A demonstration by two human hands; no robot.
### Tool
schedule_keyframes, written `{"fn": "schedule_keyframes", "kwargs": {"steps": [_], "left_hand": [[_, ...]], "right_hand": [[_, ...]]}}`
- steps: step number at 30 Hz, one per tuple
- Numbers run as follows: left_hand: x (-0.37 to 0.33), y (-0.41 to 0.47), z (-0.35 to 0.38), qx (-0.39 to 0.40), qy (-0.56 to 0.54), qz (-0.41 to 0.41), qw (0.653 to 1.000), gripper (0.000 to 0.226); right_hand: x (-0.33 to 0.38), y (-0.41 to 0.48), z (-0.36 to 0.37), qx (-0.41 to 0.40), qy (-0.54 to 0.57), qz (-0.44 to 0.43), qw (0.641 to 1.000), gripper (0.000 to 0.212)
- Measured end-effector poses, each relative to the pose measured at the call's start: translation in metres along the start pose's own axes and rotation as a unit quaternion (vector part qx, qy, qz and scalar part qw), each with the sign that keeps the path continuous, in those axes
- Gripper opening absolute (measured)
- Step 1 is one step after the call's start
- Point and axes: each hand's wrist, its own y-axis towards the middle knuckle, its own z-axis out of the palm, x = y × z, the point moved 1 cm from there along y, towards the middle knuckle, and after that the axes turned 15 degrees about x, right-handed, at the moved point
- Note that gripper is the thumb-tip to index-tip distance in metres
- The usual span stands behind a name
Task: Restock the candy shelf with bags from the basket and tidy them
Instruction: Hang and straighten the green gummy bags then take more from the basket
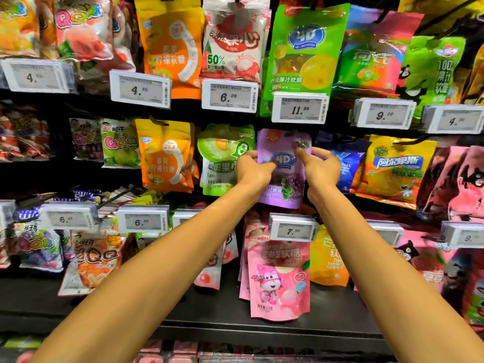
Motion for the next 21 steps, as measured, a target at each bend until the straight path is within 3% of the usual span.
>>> {"fn": "schedule_keyframes", "kwargs": {"steps": [6,10,13,17,21], "left_hand": [[-0.003,-0.056,-0.028,0.04,0.031,0.058,0.997,0.047],[0.008,-0.101,-0.052,0.1,-0.045,0.077,0.991,0.02],[0.035,-0.138,-0.078,0.154,-0.065,0.049,0.985,0.016],[0.104,-0.193,-0.124,0.182,-0.058,-0.057,0.98,0.014],[0.206,-0.256,-0.18,0.152,-0.043,-0.211,0.965,0.011]], "right_hand": [[0.013,-0.059,-0.004,-0.021,-0.102,-0.101,0.989,0.028],[0.018,-0.114,0.01,0.017,-0.127,-0.167,0.978,0.021],[0.0,-0.164,0.027,0.046,-0.142,-0.178,0.973,0.018],[-0.067,-0.24,0.053,0.099,-0.136,-0.08,0.982,0.019],[-0.176,-0.333,0.066,0.123,-0.154,0.099,0.975,0.016]]}}
